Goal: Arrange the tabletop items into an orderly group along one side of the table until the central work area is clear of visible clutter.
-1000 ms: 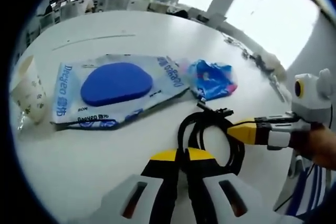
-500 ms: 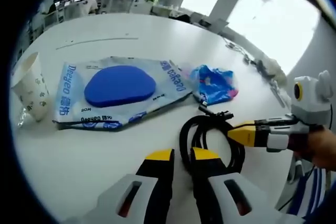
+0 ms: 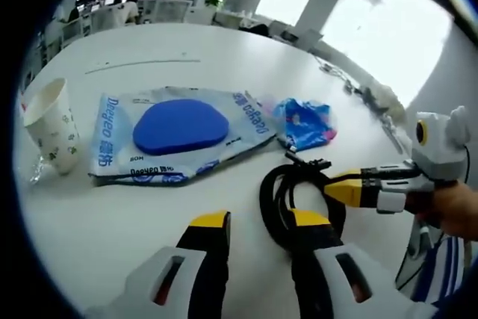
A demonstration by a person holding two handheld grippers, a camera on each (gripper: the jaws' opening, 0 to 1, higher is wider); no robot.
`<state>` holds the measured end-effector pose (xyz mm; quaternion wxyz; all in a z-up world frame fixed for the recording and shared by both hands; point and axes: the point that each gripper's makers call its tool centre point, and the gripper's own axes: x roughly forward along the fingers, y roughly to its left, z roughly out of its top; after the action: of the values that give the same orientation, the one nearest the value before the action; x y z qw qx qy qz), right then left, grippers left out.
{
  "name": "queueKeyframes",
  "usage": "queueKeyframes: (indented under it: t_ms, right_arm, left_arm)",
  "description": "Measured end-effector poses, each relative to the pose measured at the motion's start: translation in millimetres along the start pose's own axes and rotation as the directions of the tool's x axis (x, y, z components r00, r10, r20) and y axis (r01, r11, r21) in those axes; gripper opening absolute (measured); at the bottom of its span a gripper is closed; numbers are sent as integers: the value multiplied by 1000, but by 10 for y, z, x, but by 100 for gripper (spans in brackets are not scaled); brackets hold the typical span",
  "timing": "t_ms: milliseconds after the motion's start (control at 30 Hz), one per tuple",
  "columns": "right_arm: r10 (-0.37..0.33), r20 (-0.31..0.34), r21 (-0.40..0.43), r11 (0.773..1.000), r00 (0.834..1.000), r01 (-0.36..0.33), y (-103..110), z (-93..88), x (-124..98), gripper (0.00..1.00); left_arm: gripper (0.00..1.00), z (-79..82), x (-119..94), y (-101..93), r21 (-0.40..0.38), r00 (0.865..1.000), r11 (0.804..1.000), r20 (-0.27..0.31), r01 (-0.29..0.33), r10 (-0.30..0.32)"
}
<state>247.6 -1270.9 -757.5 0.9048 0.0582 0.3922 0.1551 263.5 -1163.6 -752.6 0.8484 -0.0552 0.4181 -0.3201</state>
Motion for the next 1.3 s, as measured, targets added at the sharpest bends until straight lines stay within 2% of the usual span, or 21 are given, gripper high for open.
queueKeyframes:
  t_ms: [33,100,200,300,400,467,500,600,667,867,967,1167,1300]
  right_arm:
    - [-23,21,-56,998,1000,24,-27,63,-32,7]
    - [-9,66,-115,993,998,17,17,165,-64,7]
    - [9,85,-94,996,996,-1,67,216,-107,11]
    - [16,108,-90,996,994,-6,96,266,-135,20]
    - [15,121,-136,991,992,2,138,311,-169,30]
    - [18,133,-125,992,991,-1,149,341,-189,37]
    - [33,155,-96,995,987,-18,181,392,-210,41]
    - [41,171,-65,997,985,-30,210,432,-253,56]
    - [44,175,-66,997,984,-33,224,436,-276,63]
    - [40,182,-33,999,983,-34,239,416,-345,73]
    - [26,202,-28,999,979,-21,215,440,-408,80]
    - [21,217,-30,999,976,-15,211,463,-508,88]
    - [17,226,-28,1000,974,-11,237,446,-567,95]
  left_arm:
    - [32,-13,-12,-1,0,1000,1000,-8,2,-2]
    - [33,-14,-73,-3,-10,1000,1000,-3,10,-10]
    - [37,36,-178,17,-16,1000,1000,29,7,-6]
    - [42,31,-248,60,-9,999,1000,33,4,-4]
    - [44,17,-307,104,-3,999,1000,37,0,0]
    - [48,17,-354,134,-4,999,1000,44,-9,9]
    - [51,19,-373,143,-6,999,1000,48,-11,11]
    - [65,22,-467,205,-1,998,1000,61,-27,27]
    - [70,29,-550,274,-2,996,999,75,-39,39]
    - [77,44,-712,391,-30,993,999,108,-42,45]
    - [85,56,-781,431,-37,990,998,131,-44,48]
    - [94,53,-931,457,-18,990,999,134,-35,37]
    - [99,-16,-1045,553,-33,994,999,104,-42,45]
